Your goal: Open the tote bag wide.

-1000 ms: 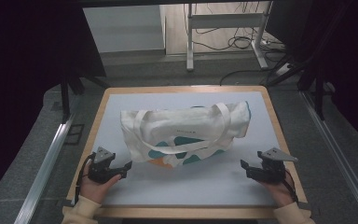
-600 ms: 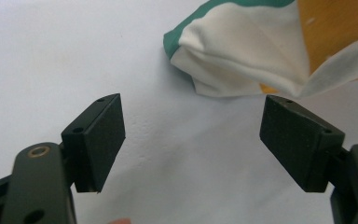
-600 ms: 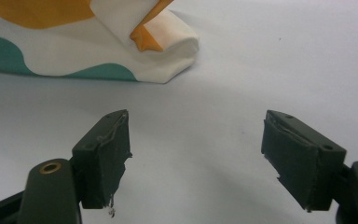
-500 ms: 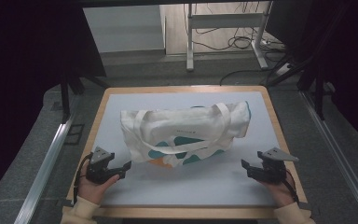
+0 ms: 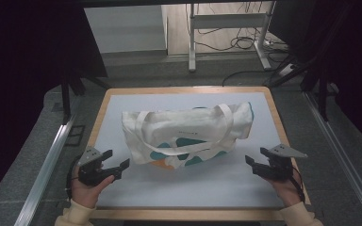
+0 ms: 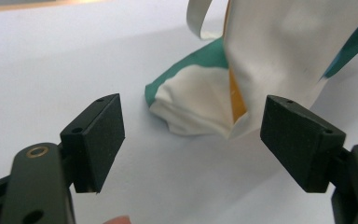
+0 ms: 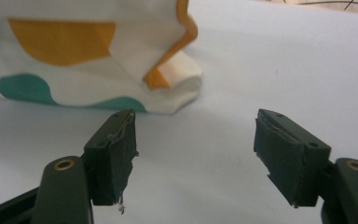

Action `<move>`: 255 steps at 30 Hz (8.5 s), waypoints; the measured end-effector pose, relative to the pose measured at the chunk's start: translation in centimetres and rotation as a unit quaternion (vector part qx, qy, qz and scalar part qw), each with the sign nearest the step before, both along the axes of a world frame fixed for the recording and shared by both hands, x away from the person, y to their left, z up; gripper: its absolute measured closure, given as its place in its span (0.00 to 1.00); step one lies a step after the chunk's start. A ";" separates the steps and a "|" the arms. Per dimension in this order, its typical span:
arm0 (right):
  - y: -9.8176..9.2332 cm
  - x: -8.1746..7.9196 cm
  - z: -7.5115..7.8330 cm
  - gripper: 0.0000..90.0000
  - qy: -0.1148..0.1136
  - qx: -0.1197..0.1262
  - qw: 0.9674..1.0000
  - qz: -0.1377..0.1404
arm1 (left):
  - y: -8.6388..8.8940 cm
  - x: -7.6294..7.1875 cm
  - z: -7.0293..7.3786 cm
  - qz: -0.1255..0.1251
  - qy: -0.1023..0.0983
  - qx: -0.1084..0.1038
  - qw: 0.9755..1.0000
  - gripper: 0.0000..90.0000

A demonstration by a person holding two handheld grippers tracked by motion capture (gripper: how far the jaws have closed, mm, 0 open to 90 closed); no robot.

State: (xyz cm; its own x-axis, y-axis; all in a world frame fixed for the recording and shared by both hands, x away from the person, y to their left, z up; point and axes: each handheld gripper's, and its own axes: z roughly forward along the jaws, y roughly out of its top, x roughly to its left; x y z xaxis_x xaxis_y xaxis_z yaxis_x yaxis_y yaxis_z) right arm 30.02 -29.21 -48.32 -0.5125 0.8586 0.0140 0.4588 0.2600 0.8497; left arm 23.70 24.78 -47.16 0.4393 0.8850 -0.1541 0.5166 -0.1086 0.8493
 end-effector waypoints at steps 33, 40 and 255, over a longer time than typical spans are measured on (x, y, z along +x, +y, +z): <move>1.6 4.7 6.8 0.36 -0.024 0.021 0.998 0.048 | -3.2 4.0 5.7 -0.033 -0.031 -0.010 0.999 0.30; 2.1 5.9 6.5 0.41 -0.008 0.034 0.997 0.063 | -3.0 4.2 5.2 -0.043 -0.021 -0.022 0.999 0.51; 12.1 2.5 0.7 0.99 0.024 -0.032 0.980 0.194 | -8.2 8.2 -1.3 -0.088 0.083 0.062 0.991 0.99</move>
State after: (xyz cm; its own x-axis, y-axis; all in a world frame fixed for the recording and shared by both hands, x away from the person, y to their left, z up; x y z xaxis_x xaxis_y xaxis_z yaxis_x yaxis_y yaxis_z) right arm 32.50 -17.09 -47.62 -0.8002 0.5997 -0.0010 0.3547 0.4746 0.8056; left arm 31.92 16.59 -48.49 0.5662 0.8138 -0.1308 0.6113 -0.3082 0.7289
